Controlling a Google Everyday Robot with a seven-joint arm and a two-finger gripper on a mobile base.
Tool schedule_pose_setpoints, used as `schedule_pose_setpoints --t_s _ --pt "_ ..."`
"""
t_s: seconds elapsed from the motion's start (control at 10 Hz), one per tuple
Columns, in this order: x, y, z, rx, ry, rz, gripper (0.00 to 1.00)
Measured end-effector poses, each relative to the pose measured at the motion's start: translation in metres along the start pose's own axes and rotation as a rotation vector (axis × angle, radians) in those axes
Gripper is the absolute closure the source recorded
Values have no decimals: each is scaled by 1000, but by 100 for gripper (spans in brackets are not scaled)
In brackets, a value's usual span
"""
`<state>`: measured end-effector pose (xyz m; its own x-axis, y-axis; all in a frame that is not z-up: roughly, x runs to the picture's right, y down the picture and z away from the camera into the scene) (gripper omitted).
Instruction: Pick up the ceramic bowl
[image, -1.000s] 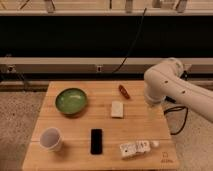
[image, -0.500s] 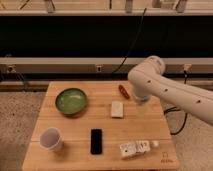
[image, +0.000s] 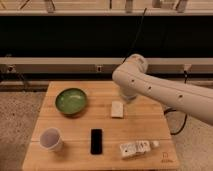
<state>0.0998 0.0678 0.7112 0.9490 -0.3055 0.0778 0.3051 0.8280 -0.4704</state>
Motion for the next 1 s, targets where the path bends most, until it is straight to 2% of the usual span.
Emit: schedule_pose_setpoints --t_s 0.6,1.0 --pt "-45 -25 2 10 4 -123 20" --pt "-64 -38 8 27 -6 -184 20"
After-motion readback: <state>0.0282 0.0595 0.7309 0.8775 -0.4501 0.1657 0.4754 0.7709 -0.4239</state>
